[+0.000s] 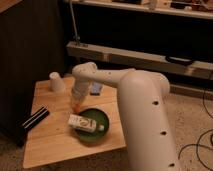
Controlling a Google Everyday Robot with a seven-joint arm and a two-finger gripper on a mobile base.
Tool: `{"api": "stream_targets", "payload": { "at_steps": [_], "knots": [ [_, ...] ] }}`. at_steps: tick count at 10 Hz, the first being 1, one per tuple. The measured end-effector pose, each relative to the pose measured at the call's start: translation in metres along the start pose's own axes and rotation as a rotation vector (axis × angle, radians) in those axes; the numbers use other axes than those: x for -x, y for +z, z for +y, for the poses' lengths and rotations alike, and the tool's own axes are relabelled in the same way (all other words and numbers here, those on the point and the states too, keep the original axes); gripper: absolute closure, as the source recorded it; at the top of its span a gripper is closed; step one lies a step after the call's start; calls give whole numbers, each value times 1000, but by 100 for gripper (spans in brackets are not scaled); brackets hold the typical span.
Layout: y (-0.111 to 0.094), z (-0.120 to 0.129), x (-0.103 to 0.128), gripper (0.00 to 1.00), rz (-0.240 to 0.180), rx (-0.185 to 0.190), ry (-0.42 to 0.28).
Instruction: Drag the pepper across the table
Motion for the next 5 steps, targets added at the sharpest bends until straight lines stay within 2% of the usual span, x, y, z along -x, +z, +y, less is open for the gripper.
{"api": "stream_targets", "payload": {
  "at_steps": [5],
  "knots": [
    [14,38,4,73,14,28,-82]
  ]
}}
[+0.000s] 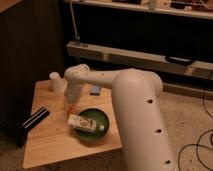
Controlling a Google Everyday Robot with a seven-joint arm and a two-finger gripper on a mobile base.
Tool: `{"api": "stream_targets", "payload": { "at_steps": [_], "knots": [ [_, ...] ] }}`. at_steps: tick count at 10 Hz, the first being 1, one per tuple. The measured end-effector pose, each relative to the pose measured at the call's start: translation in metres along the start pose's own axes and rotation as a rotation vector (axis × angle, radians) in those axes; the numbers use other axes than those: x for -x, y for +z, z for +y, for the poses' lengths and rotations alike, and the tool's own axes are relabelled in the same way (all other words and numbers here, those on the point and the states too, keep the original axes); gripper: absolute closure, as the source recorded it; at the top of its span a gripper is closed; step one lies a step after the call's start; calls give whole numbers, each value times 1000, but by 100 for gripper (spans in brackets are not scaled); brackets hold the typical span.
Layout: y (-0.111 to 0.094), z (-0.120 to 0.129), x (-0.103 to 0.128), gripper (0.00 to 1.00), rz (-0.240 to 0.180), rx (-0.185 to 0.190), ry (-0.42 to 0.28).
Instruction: Drag the pepper across the table
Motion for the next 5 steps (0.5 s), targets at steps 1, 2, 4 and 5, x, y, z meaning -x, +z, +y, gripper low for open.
{"api": "stream_targets", "payload": {
  "at_steps": [1,2,4,5],
  "knots": [
    [2,6,2,73,0,11,-10],
    [4,10,2,73,3,23,-17],
    [9,26,2,73,9,49,-43],
    [11,30,1,73,11,55,-57]
  ]
}}
